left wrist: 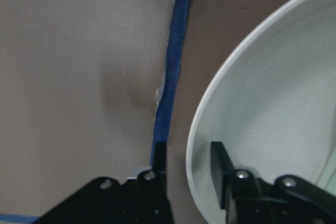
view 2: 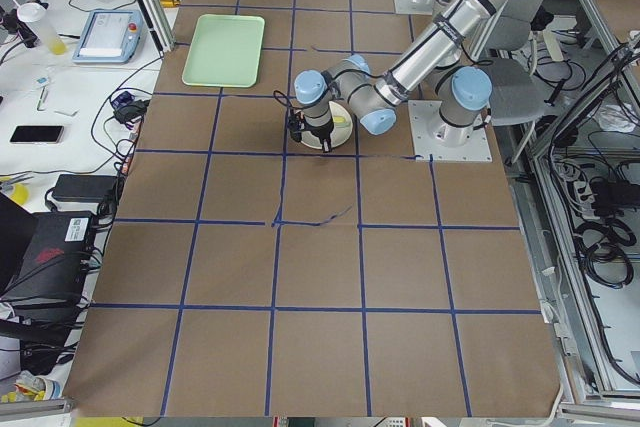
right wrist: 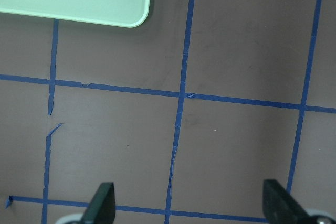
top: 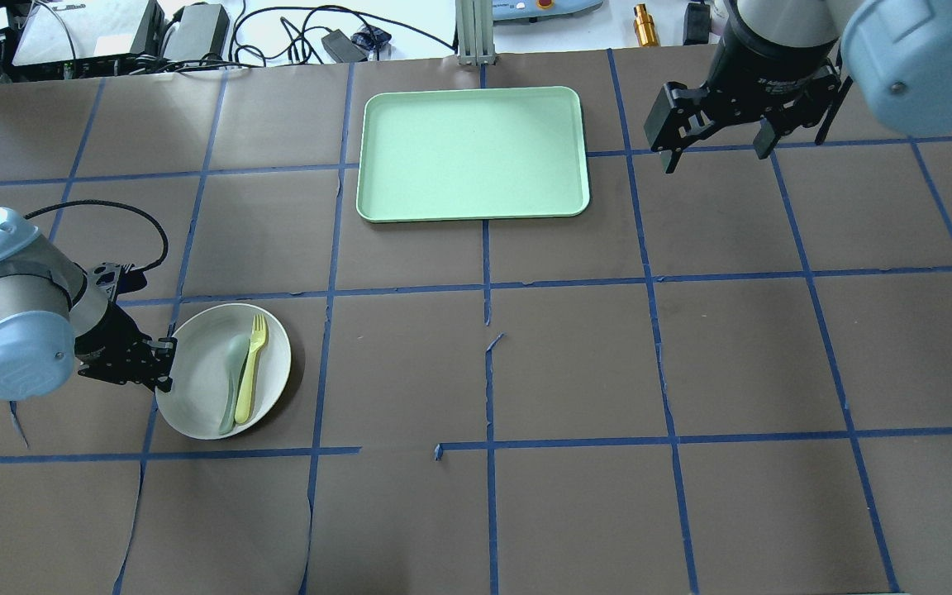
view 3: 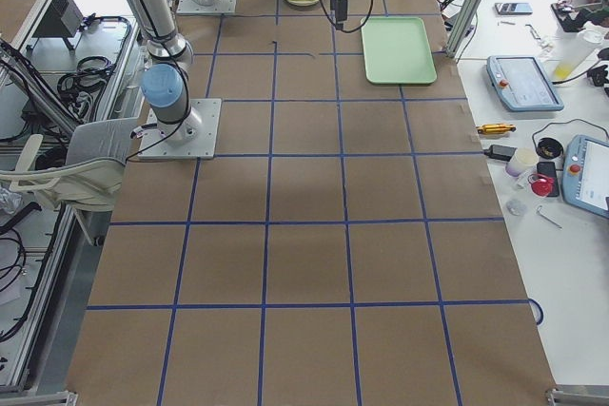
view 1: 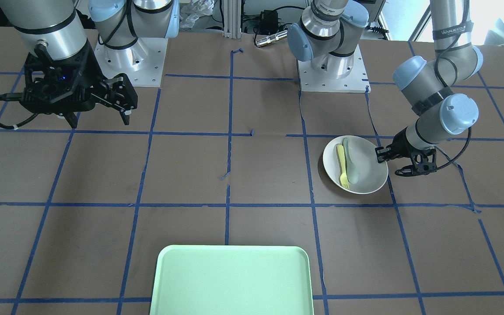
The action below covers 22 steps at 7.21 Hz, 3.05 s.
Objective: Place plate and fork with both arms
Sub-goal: 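Carry the plate with the left gripper onto the green tray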
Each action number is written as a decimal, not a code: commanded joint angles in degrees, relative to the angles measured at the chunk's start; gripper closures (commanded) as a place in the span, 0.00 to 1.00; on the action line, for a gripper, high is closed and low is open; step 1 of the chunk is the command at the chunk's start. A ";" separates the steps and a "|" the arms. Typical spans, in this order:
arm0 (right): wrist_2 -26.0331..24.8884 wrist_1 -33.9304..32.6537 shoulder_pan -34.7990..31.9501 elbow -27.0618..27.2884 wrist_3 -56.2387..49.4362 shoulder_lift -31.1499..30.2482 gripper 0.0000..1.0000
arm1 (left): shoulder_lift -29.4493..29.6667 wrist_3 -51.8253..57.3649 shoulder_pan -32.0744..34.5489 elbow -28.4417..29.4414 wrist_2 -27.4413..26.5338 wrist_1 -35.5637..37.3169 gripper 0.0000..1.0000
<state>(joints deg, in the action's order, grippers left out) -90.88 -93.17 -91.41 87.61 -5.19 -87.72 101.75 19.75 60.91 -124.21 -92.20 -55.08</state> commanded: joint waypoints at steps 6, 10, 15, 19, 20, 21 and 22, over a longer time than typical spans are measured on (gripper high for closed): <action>0.00 0.00 0.00 0.02 0.00 0.00 0.00 | 5.98 -0.41 3.49 15.80 23.63 -10.13 1.00; 0.09 0.09 -0.17 0.10 0.00 0.00 0.00 | 19.50 -10.42 19.22 37.85 24.78 -11.63 1.00; 0.53 0.26 -0.70 0.54 0.00 0.00 0.00 | 39.29 -19.66 29.52 64.58 29.54 -13.38 1.00; 0.53 0.27 -0.70 0.63 0.09 0.00 0.00 | 42.83 -18.43 30.06 67.08 28.92 -13.13 1.00; 0.53 0.27 -0.70 0.63 0.09 0.00 0.00 | 42.92 -18.43 29.97 66.90 29.09 -12.69 0.93; 0.53 0.27 -0.70 0.63 0.09 0.00 0.00 | 42.75 -19.30 29.97 66.21 29.71 -10.60 0.26; 0.53 0.27 -0.70 0.63 0.09 0.00 0.00 | 41.96 -19.22 29.97 65.24 29.71 -9.88 0.00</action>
<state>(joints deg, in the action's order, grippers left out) -90.35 -92.90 -92.11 88.24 -5.10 -87.72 144.32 0.73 90.89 -58.01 -62.70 -66.23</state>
